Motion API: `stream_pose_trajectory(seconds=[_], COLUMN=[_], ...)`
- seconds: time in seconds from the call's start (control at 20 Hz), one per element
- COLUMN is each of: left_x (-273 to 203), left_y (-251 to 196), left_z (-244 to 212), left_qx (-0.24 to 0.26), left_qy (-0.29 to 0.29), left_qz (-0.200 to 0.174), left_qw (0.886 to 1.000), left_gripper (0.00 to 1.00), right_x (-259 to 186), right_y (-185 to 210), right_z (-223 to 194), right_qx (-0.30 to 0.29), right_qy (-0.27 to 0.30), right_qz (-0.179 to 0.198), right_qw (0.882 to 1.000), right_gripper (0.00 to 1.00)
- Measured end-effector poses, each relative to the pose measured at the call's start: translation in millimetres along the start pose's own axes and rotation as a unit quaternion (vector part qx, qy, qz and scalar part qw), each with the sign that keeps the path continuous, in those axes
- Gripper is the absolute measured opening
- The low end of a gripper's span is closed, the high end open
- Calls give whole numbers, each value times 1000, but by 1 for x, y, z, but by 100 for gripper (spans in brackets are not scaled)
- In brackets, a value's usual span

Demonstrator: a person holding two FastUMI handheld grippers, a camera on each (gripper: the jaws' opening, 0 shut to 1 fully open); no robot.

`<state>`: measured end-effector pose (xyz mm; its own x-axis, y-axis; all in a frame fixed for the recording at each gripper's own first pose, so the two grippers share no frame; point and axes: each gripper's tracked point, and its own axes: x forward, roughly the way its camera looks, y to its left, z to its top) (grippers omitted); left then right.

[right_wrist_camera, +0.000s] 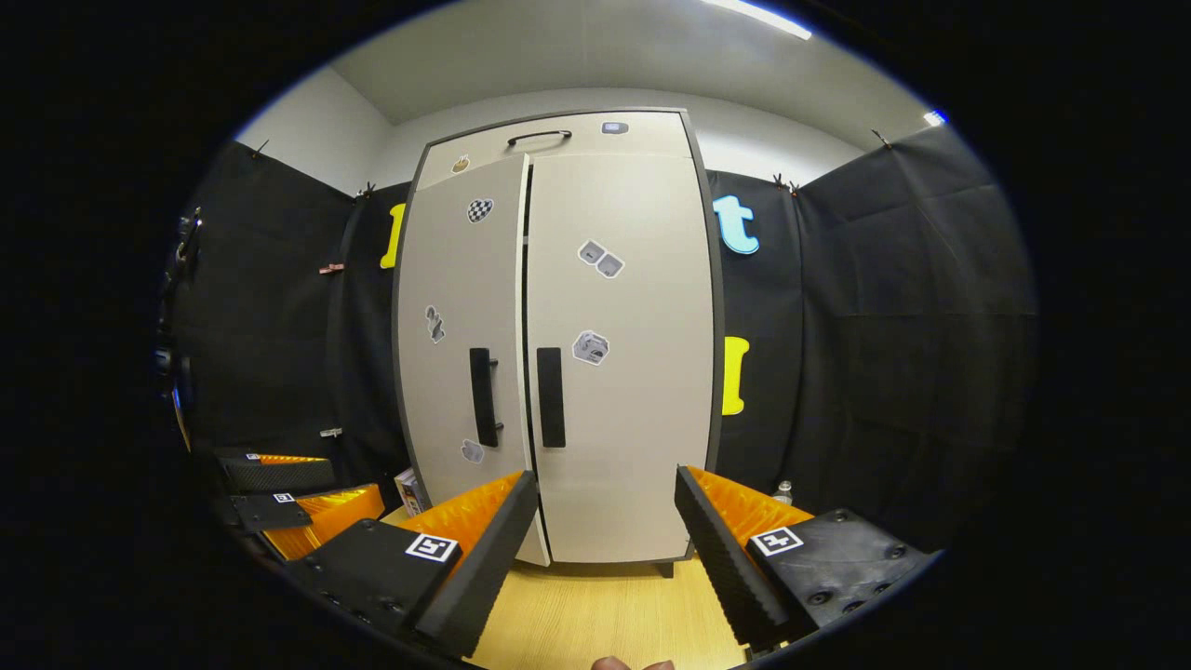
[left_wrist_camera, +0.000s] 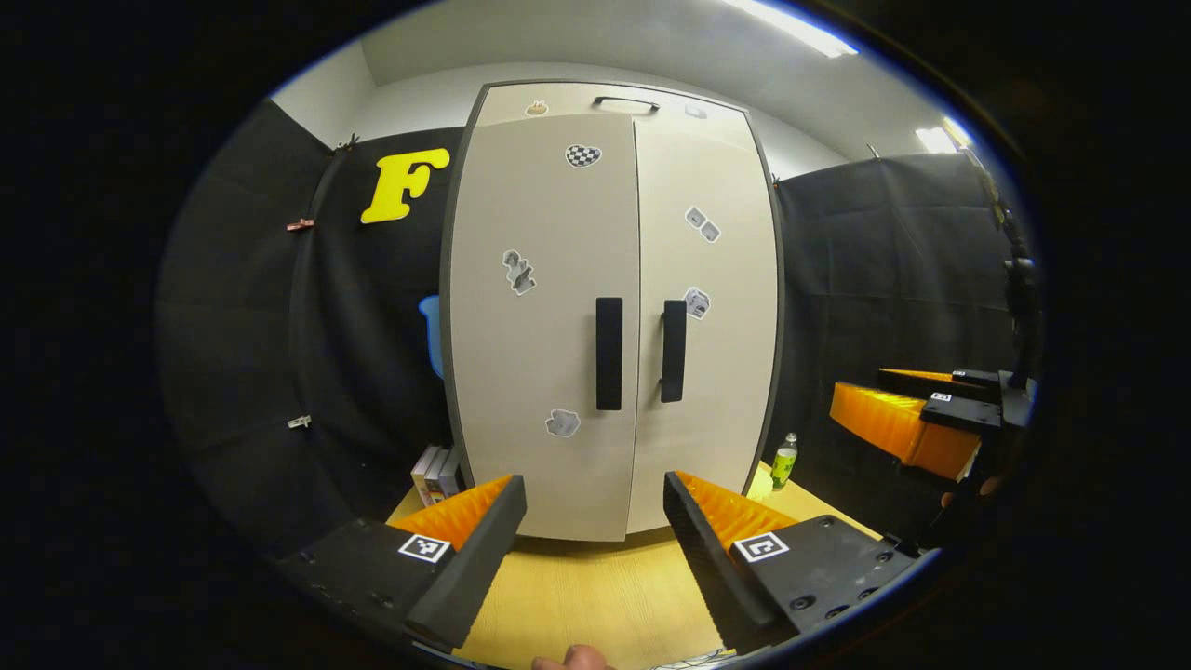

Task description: Grab one shoe with the right hand and put it into the shoe cabinet, grab the other shoe with the left hand and put it into the shoe cabinet; then close the right door with the right hand and the left door with the left hand.

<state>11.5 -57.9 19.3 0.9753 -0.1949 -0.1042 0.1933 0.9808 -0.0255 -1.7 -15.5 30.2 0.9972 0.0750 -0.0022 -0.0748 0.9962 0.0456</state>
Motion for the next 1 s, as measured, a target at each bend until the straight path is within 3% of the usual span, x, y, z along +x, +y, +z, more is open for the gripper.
stream_pose_trajectory(seconds=[0.4,0.75,1.0], left_x=[0,3,9], left_y=[-9,-13,-15], left_z=[1,1,0], left_qx=[-4,-8,-20], left_qy=[-1,3,5], left_qz=[10,37,36], left_qw=[1000,999,999], left_gripper=[95,95,95], right_x=[0,5,8], right_y=[-7,-3,-7], right_z=[-4,-9,-9], right_qx=[-4,2,-9], right_qy=[5,23,18], right_qz=[13,49,50], right_qw=[1000,999,999], right_gripper=[98,98,98])
